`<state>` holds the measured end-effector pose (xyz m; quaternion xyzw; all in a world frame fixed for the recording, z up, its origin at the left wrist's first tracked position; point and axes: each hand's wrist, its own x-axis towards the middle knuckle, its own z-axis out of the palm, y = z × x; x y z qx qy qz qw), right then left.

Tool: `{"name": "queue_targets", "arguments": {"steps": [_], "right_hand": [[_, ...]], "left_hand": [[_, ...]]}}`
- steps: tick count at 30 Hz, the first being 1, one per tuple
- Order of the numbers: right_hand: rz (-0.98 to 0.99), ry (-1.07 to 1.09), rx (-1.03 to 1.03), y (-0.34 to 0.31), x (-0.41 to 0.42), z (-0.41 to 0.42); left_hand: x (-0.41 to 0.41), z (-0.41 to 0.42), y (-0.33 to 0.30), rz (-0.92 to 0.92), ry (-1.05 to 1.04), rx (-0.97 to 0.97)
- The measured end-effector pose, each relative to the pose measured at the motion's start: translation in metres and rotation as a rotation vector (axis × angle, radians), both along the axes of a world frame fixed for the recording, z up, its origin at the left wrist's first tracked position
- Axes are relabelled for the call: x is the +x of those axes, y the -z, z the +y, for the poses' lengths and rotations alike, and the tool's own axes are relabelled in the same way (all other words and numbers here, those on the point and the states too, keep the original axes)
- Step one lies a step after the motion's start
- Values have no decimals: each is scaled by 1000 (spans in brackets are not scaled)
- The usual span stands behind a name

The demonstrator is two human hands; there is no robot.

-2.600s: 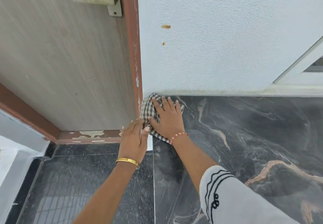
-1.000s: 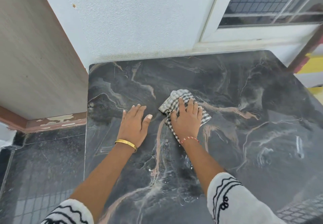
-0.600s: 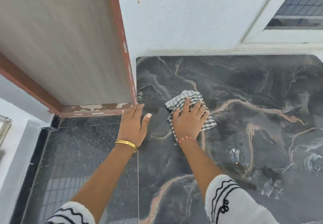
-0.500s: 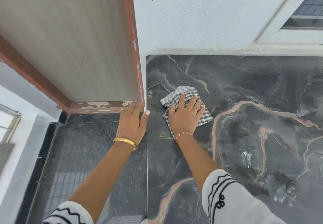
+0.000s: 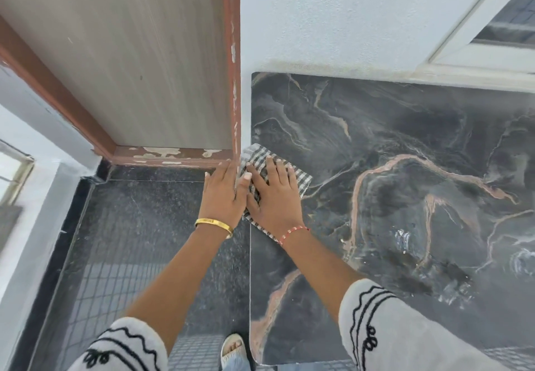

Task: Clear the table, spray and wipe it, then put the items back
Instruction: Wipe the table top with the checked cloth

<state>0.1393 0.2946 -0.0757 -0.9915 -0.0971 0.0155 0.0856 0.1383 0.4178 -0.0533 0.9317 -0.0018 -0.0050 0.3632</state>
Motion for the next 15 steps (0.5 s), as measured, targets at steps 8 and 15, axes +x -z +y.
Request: {"name": "queue_targets", "arguments": {"steps": [8,15], "right_hand": [[-56,33,-14,0,-79,1],[-137,-90,27,0,-154,-7]], "left_hand": [[-31,2,-9,-49,46,-4],[-58,3,-26,-42,70,2]]}}
